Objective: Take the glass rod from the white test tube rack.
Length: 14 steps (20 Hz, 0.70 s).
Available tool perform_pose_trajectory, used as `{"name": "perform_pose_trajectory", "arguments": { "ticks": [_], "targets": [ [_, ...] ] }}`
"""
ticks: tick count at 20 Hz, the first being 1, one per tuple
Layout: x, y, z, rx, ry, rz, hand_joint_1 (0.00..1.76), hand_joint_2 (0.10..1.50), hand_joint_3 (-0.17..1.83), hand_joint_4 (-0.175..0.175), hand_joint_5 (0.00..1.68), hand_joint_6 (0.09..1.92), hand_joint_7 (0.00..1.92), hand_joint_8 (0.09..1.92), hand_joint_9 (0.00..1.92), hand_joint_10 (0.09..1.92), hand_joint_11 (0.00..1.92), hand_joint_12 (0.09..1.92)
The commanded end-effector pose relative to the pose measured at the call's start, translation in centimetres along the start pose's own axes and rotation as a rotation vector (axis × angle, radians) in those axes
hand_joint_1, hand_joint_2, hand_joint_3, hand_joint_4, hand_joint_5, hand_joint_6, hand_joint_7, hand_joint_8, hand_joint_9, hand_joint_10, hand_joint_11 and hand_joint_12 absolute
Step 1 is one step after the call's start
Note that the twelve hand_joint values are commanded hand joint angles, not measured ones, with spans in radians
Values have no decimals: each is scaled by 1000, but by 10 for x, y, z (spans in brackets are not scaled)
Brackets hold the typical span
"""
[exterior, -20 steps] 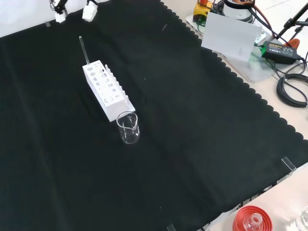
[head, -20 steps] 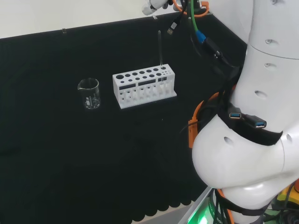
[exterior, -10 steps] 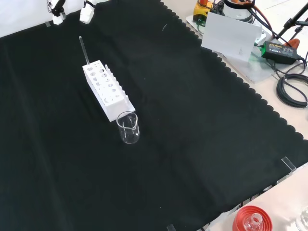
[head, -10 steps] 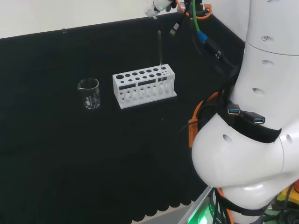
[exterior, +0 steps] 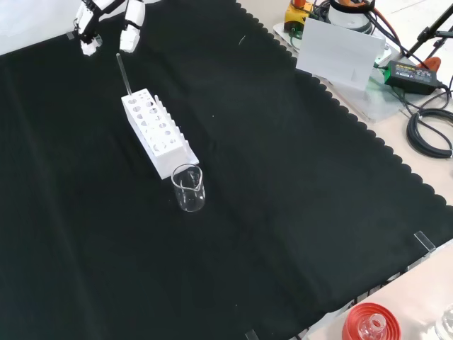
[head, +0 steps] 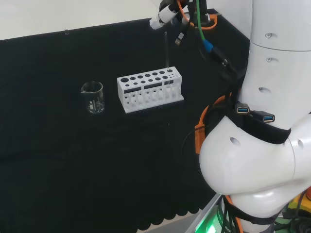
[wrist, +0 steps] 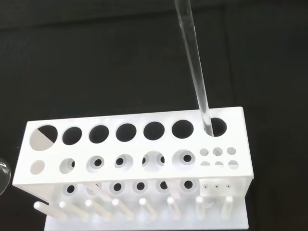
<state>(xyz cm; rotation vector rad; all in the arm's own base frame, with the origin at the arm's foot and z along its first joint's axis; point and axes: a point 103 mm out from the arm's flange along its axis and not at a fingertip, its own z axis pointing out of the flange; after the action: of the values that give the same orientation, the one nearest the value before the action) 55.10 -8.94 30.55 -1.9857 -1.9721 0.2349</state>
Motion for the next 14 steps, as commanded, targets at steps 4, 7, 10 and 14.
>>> {"name": "perform_pose_trajectory", "arguments": {
  "ticks": [4,7,10,14],
  "targets": [
    [-3,1,18,43,-28,-2,558,963,387,-102,360,770,493,897,683,844,481,1360],
    [-4,2,24,48,-35,0,568,955,392,-105,367,783,506,893,708,835,508,1352],
    [-6,4,29,57,-43,-4,578,945,397,-107,375,795,521,891,735,827,537,1346],
    [-8,8,36,74,-61,-7,628,921,406,-109,398,822,542,885,777,810,590,1329]
  ]
}}
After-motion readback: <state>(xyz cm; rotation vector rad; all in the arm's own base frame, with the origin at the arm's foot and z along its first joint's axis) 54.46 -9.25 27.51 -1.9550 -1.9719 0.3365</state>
